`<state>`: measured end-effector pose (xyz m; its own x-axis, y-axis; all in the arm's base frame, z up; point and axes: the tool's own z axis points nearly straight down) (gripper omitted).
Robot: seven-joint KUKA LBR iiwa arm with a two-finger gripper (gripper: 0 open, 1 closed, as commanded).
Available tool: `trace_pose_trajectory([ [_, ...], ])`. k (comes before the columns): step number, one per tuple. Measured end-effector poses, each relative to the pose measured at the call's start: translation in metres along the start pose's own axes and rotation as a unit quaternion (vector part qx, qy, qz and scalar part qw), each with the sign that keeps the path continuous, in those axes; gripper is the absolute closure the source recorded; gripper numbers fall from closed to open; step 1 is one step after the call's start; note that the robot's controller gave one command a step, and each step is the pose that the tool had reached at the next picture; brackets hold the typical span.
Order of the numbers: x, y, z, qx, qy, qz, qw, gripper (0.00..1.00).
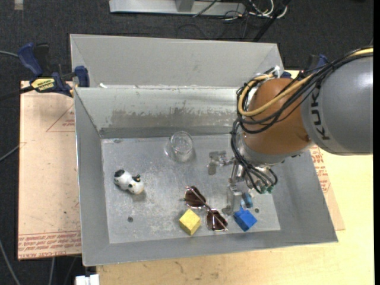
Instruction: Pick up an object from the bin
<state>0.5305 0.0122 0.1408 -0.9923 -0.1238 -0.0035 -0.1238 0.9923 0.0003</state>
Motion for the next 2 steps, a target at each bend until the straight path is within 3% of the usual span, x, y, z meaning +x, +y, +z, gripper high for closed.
trace_pose_trajectory([
  [1, 0.012, 0.034, 0.000, -0.001, 0.0021, -0.096, 0.9954, 0.00],
  [2, 0.010, 0.030, 0.011, -0.001, 0.0018, -0.022, 0.9998, 0.00],
])
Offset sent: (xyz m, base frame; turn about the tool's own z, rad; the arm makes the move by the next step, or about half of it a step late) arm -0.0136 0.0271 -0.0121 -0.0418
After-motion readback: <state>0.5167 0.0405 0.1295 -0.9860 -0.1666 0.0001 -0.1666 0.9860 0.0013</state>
